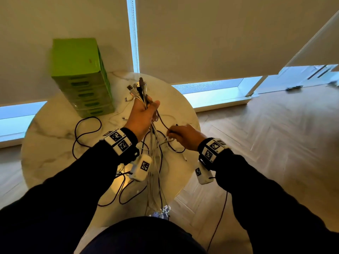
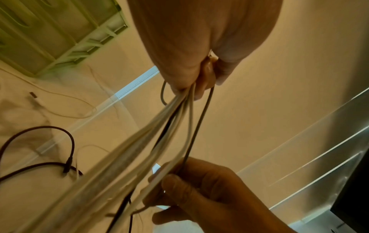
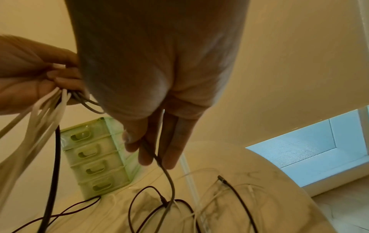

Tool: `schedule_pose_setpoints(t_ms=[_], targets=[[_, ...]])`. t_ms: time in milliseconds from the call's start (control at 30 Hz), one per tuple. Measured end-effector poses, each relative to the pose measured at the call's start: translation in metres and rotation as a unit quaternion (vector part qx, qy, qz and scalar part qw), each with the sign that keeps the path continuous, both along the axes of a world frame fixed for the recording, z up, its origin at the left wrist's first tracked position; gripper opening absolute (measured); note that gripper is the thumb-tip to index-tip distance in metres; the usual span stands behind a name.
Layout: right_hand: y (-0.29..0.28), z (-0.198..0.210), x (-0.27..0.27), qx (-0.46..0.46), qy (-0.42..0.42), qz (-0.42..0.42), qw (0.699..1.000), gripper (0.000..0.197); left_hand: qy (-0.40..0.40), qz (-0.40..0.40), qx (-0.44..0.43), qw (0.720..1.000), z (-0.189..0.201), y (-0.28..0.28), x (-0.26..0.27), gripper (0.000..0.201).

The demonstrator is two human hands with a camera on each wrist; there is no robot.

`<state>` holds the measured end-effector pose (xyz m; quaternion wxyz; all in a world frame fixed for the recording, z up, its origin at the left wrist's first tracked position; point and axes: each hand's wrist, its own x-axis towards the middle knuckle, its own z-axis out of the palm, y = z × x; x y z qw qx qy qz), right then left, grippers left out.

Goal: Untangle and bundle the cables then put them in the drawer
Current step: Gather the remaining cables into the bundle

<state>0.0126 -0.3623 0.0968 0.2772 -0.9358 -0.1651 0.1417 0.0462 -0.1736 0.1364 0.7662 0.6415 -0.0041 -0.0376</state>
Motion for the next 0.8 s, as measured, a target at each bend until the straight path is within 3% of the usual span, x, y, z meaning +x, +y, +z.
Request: schedule_pose_setpoints(t_ms=[167,333,533,733,800], targets=[[0.011,0.009,0.016,0.045,-0.099,-0.028,0.994,0.02,0.026,0.02,-0.023,0.999,-0.001,0.027,0.003,0.02],[0.013,0.038,0.026,0.141,-0.137,-0.065,0.978,0.02,0.081,0.044,-0.116,0.989,0.0,0.032,0.004,0.024],[-0.013,0.065,0.024,0.073,-0.192,-0.066,0.976,0.024,0.085,0.015,-0.123,0.989,0.001,0.009,0.001,0.023],[-0.057,0.08,-0.001,0.007,-0.061,-0.076,0.995,0.011,0.069,-0.014,-0.078,0.994,-0.007,-0.031,0.001,0.024],[-0.066,0.076,-0.014,-0.041,-0.006,-0.071,0.997,0.019,0.076,-0.031,-0.074,0.994,-0.009,-0.042,0.0,0.025]])
